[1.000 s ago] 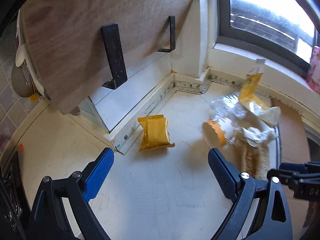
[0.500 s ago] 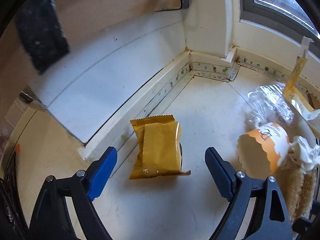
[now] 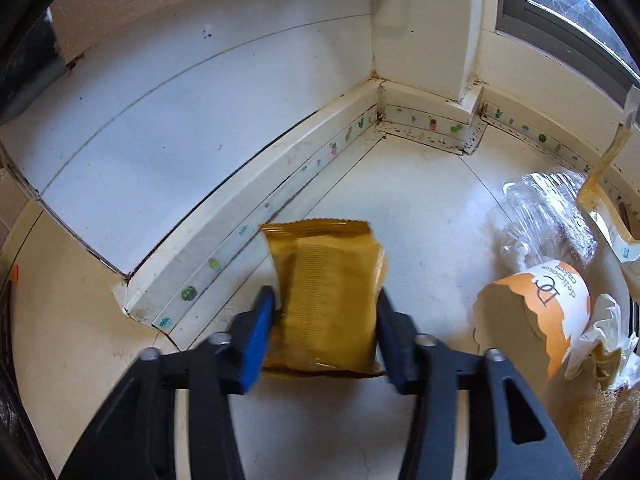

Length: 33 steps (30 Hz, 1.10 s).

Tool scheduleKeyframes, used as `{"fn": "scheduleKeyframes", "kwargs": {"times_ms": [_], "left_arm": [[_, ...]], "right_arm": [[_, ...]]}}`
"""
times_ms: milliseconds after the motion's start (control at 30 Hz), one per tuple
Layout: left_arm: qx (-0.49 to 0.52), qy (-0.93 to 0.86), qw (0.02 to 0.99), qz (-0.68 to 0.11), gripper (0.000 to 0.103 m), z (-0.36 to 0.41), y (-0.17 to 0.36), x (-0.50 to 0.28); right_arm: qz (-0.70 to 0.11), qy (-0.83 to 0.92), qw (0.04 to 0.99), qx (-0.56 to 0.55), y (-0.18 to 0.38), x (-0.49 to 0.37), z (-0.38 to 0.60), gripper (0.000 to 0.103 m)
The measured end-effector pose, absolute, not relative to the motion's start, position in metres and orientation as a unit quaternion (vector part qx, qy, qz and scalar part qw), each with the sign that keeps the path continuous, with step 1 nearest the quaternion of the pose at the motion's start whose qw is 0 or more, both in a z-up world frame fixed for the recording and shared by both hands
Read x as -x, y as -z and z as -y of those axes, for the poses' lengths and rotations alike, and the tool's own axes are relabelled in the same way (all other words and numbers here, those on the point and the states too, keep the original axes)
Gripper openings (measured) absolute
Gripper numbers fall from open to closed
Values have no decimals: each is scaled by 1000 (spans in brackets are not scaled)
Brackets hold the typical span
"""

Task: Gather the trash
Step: 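Grasp the yellow snack packet with the left tool while the right tool grasps the loofah sponge, then carry the packet and loofah down toward the bin with both tools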

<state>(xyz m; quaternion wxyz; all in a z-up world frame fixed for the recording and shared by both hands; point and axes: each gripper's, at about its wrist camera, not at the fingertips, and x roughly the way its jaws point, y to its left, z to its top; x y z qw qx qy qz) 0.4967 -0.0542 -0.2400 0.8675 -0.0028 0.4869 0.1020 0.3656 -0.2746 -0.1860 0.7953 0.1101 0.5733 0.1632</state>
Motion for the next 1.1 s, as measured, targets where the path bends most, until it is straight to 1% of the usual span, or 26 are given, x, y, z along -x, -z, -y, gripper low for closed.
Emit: {"fn": "scheduleKeyframes", "kwargs": {"times_ms": [67, 100, 333, 600, 767, 900, 1100], "left_arm": [[7, -92, 867, -489, 36, 58, 238, -494], [11, -88, 866, -491, 32, 59, 236, -490], [35, -55, 866, -497, 30, 63, 212, -449], [51, 20, 866, -497, 30, 59, 149, -353], [66, 77, 862, -497, 30, 44, 114, -291], [73, 121, 863, -485, 30, 30, 91, -242], [73, 172, 867, -463, 30, 7, 69, -168]], "right_arm": [[-566, -166, 799, -115, 182, -362, 276, 32], [-561, -168, 802, -118, 179, -359, 276, 31], [-536, -167, 819, -120, 162, -339, 271, 29], [-490, -161, 848, -123, 121, -290, 256, 28], [-465, -141, 867, -105, 83, -243, 229, 28], [-435, -126, 886, -102, 49, -185, 207, 29], [-420, -96, 899, -80, 25, -99, 174, 28]]}}
